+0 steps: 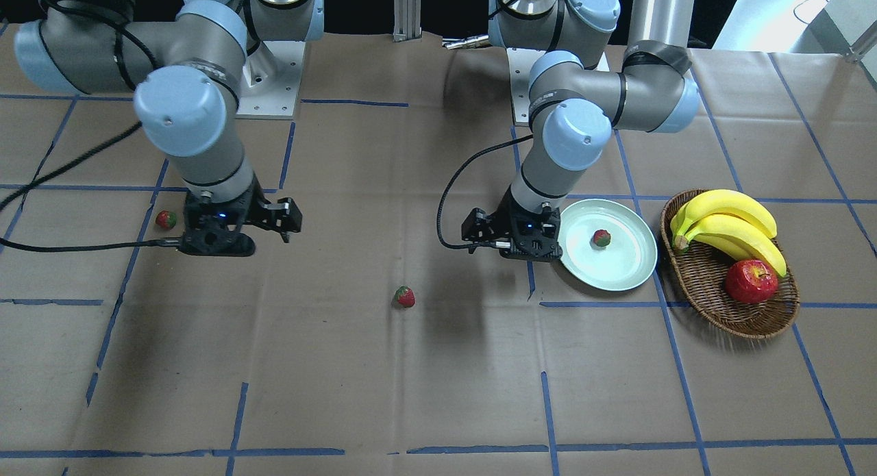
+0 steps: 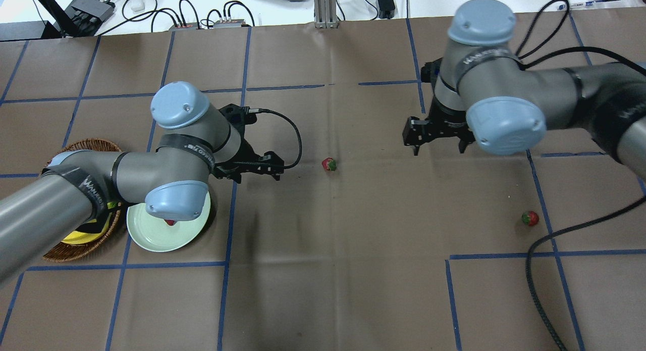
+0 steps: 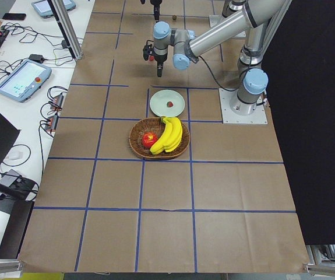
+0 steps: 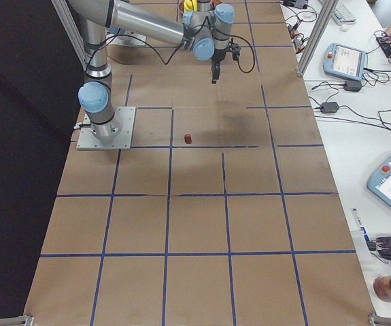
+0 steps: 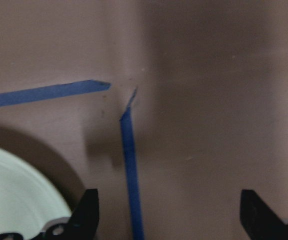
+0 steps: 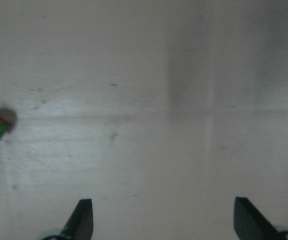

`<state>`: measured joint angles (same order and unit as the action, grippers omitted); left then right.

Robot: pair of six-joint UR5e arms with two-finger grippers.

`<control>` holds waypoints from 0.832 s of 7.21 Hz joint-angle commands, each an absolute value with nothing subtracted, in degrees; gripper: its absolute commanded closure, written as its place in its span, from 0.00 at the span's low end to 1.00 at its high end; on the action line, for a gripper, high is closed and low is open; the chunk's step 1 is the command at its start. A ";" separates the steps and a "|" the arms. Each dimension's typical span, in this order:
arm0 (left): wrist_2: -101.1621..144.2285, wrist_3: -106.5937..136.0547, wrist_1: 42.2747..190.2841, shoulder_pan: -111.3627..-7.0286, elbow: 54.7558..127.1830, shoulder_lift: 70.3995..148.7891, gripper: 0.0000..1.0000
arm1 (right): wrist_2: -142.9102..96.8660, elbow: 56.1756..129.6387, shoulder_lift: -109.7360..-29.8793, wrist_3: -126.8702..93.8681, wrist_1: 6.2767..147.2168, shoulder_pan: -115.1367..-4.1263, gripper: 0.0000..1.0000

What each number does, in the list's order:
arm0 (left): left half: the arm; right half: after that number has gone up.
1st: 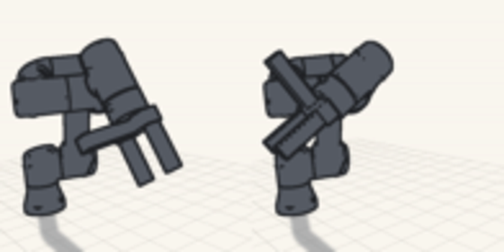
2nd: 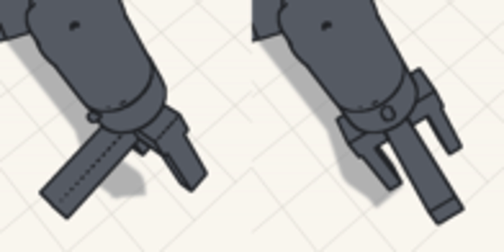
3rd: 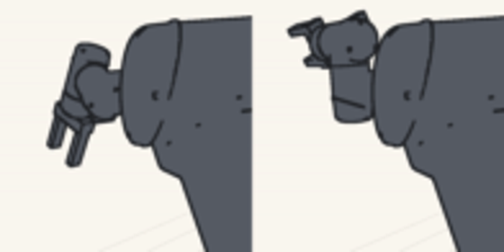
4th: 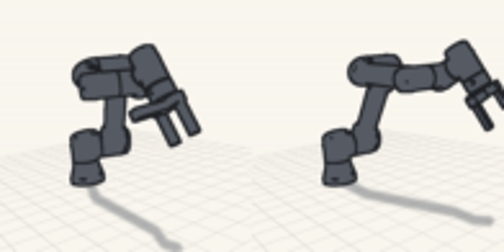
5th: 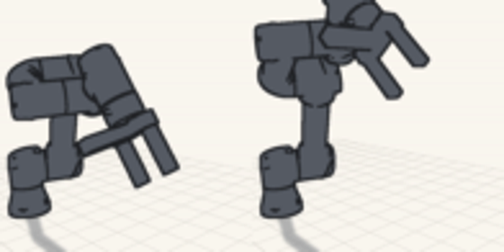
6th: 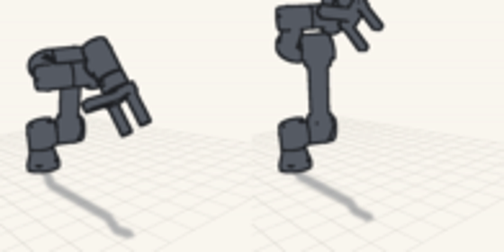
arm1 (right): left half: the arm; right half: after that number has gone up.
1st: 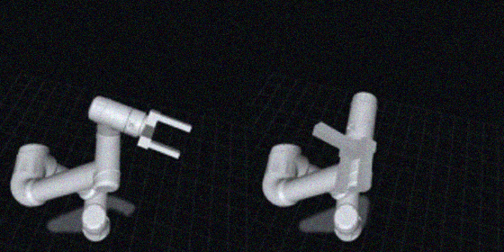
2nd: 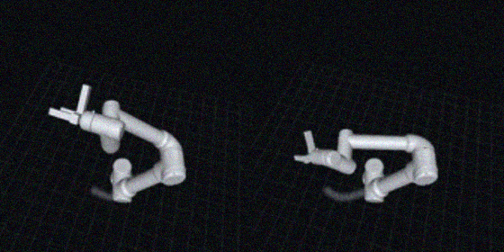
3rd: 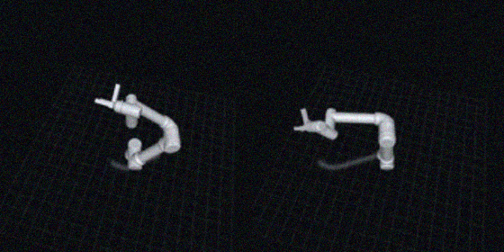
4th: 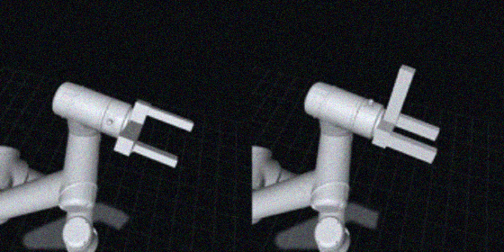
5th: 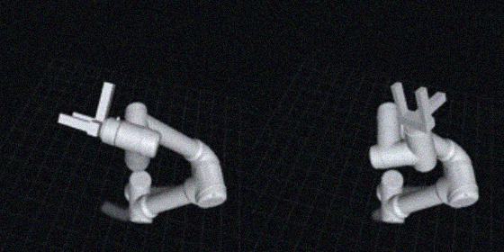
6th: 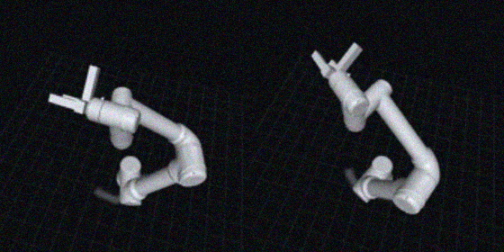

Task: Collect all strawberries into plate
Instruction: 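Grasp the center strawberry with left gripper while right gripper grasps the last one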

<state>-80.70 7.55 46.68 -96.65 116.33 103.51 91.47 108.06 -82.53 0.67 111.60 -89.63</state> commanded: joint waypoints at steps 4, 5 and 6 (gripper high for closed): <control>-81.21 22.32 46.23 -108.98 99.49 121.10 0.01 | 90.71 131.02 -90.97 32.22 131.55 -63.83 0.00; -81.38 22.32 46.23 -108.98 99.41 121.20 0.01 | 90.44 132.35 -90.36 33.47 133.66 -62.50 0.00; -81.56 22.15 45.88 -108.90 99.49 121.38 0.01 | 90.44 133.23 -89.39 33.49 133.86 -62.40 0.00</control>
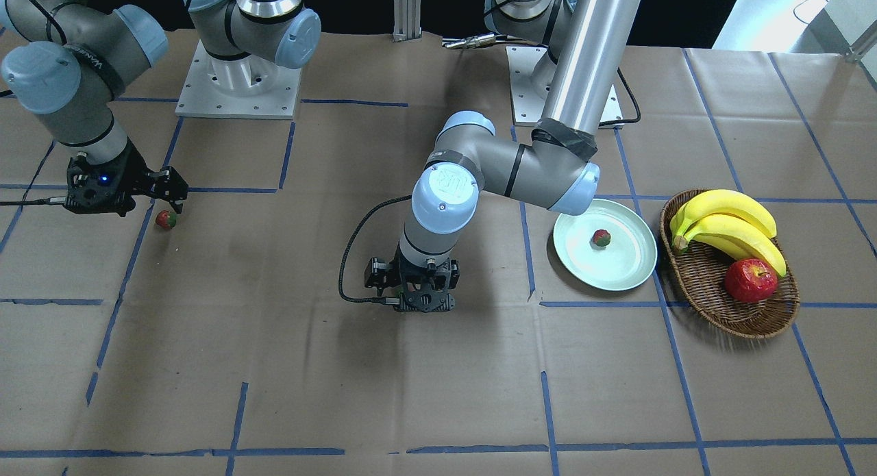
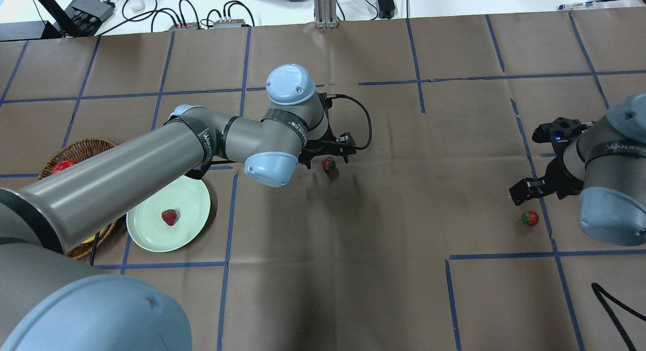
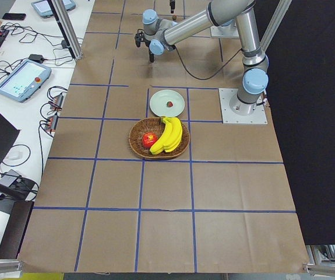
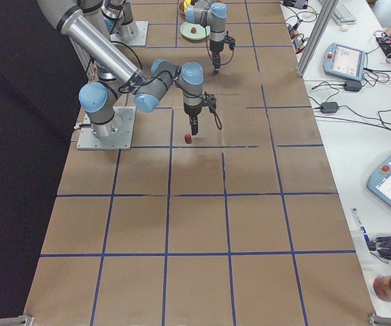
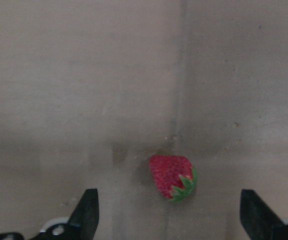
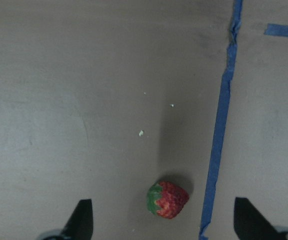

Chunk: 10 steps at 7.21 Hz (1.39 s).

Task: Collect all strawberries into plate
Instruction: 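Grasp the center strawberry with left gripper while right gripper grasps the last one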

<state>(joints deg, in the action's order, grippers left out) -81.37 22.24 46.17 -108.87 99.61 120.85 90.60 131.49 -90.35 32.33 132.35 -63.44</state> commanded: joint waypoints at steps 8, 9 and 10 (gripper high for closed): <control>-92.04 7.23 47.44 -102.17 105.43 113.77 1.00 | 91.50 133.33 -83.85 32.70 133.95 -62.40 0.51; -92.54 -0.62 47.46 -97.17 111.99 107.64 1.00 | 91.49 133.24 -83.85 32.70 134.64 -62.40 0.66; -92.64 -8.71 46.42 -91.90 118.41 103.05 1.00 | 91.49 133.24 -83.85 32.70 134.91 -62.40 0.80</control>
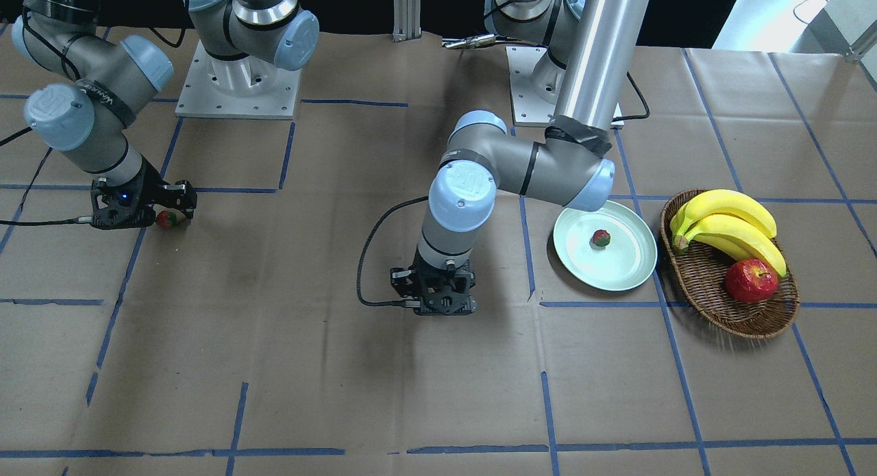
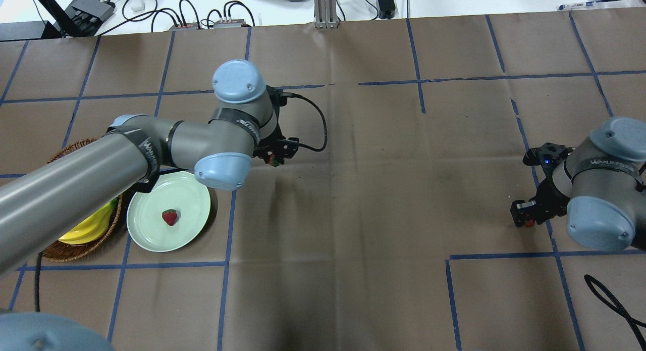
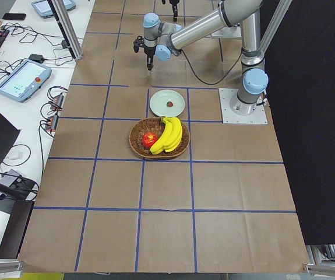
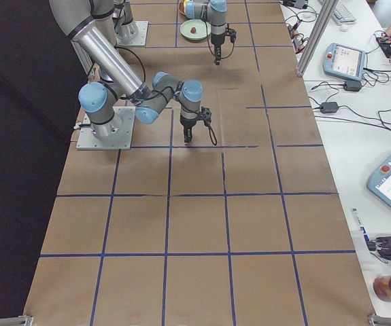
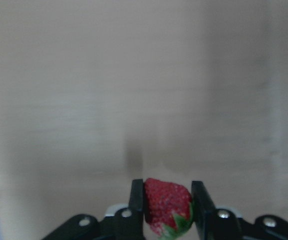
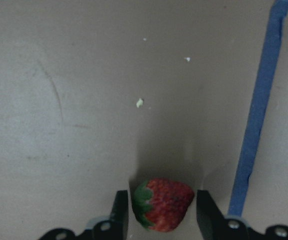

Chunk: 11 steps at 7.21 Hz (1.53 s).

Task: Collect all strawberries into plate
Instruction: 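Lower the strawberry onto the plate with left gripper while right carries the last one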

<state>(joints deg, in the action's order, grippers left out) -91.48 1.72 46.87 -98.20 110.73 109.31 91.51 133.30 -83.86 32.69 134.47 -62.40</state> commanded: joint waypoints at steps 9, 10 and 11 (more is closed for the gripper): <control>-97.82 -27.86 46.58 -74.44 127.18 98.52 0.03 | 88.34 114.45 -81.23 -9.85 121.99 -98.11 0.89; -97.91 -27.69 46.84 -75.05 126.74 98.61 0.01 | 88.33 110.87 -77.21 -17.41 122.17 -103.74 0.91; -97.48 -27.51 46.85 -75.75 126.56 98.53 0.01 | 88.33 105.87 -71.25 -24.28 124.00 -108.84 0.90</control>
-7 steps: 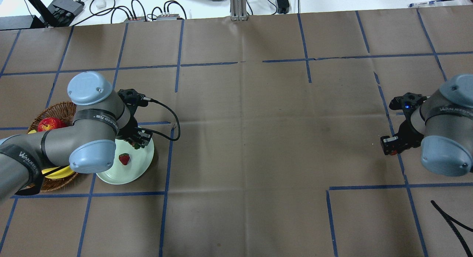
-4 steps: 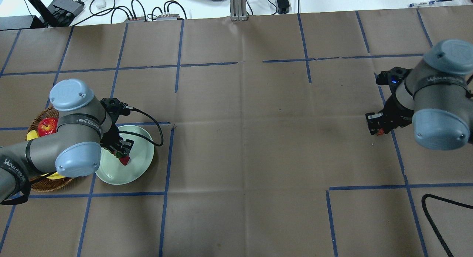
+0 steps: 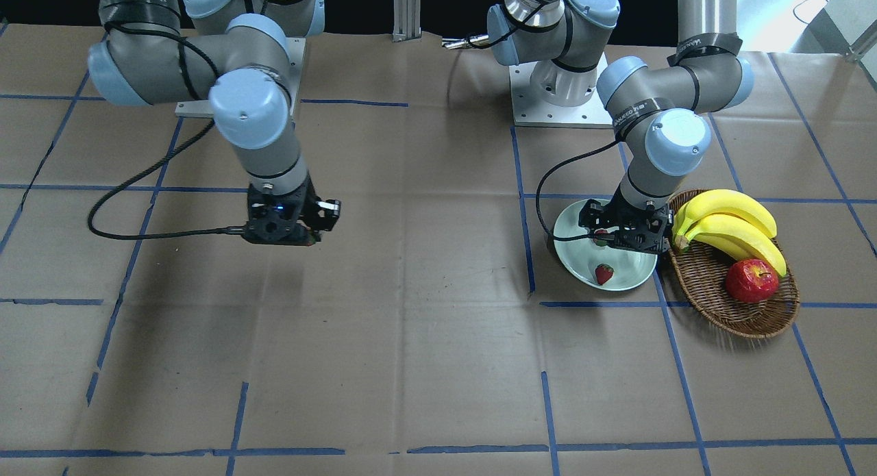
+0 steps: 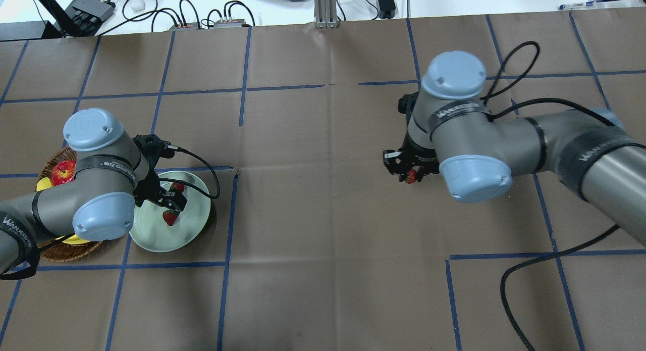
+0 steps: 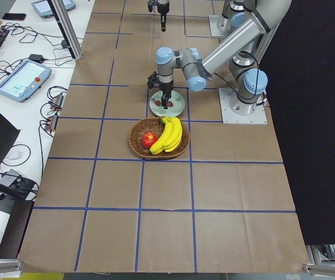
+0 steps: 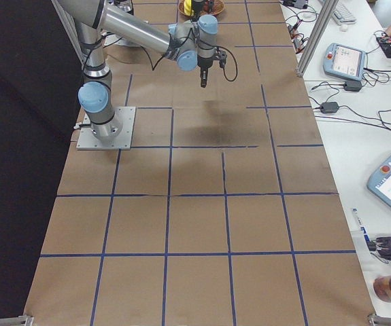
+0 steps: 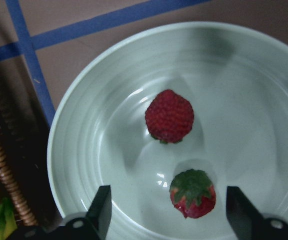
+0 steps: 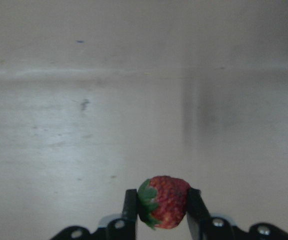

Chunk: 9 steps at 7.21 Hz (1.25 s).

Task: Collect all strawberries into plate
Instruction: 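Release the last strawberry at center with right gripper while left gripper rises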

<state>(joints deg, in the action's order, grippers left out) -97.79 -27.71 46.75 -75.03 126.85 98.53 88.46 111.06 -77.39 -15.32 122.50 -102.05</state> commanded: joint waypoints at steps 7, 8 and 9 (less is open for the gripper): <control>-87.72 -9.09 47.20 -86.13 119.53 99.40 0.01 | 85.61 96.51 -60.29 -27.95 128.50 -111.46 0.00; -85.80 -7.75 47.11 -86.13 119.53 99.40 0.01 | 85.78 95.37 -61.95 -27.86 126.93 -111.18 0.00; -84.91 -7.73 47.11 -86.39 119.44 99.32 0.01 | 85.96 94.93 -64.66 -26.99 123.61 -110.31 0.00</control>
<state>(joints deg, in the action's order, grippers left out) -86.19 -8.78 47.13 -86.03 119.58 99.35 85.77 95.67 -62.06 -27.67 126.61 -111.18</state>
